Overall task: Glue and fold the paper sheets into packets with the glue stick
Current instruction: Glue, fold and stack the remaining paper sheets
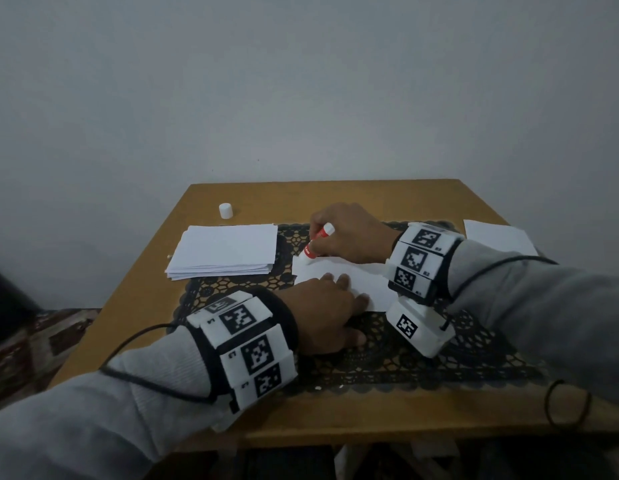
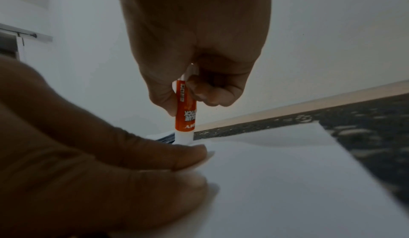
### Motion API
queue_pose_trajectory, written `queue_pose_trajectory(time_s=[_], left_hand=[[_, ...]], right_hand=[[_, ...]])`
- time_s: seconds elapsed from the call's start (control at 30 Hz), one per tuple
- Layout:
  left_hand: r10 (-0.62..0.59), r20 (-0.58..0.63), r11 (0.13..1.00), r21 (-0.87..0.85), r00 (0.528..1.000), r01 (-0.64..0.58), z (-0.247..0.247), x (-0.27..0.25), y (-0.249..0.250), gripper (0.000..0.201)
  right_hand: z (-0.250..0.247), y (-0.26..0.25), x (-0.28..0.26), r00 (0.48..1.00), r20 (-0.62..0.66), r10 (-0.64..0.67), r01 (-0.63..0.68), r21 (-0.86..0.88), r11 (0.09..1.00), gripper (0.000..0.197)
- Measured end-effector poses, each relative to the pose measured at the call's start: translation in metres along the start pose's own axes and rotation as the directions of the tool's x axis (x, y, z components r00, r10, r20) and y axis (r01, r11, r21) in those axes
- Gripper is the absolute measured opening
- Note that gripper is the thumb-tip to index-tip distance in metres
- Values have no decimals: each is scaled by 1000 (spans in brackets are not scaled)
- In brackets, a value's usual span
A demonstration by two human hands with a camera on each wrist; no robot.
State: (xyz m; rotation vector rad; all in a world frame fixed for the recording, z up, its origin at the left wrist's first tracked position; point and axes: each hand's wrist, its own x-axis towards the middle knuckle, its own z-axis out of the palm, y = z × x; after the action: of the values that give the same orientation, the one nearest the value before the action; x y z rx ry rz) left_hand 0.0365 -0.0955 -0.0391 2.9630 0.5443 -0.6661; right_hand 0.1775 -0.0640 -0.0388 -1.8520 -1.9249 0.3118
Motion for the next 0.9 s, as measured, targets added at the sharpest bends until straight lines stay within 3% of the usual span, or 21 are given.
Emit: queue_pose_trajectory(time_s=[0.53,0.8,0.9], left_hand=[[-36,13,998,47,999,35,-1,0,3,63],[-26,-73,1000,-17,997,25,-7,1,-6,53],[-26,-89,999,-20,996,25,-8,4,-8,53]], right_hand=[[-46,45,-44,994,0,106,-104,-206,973,15],[-55,38,-49,993,32,116,-98,-342,934,18],[-63,33,-50,993,-32,113,-116,-369,922,20]])
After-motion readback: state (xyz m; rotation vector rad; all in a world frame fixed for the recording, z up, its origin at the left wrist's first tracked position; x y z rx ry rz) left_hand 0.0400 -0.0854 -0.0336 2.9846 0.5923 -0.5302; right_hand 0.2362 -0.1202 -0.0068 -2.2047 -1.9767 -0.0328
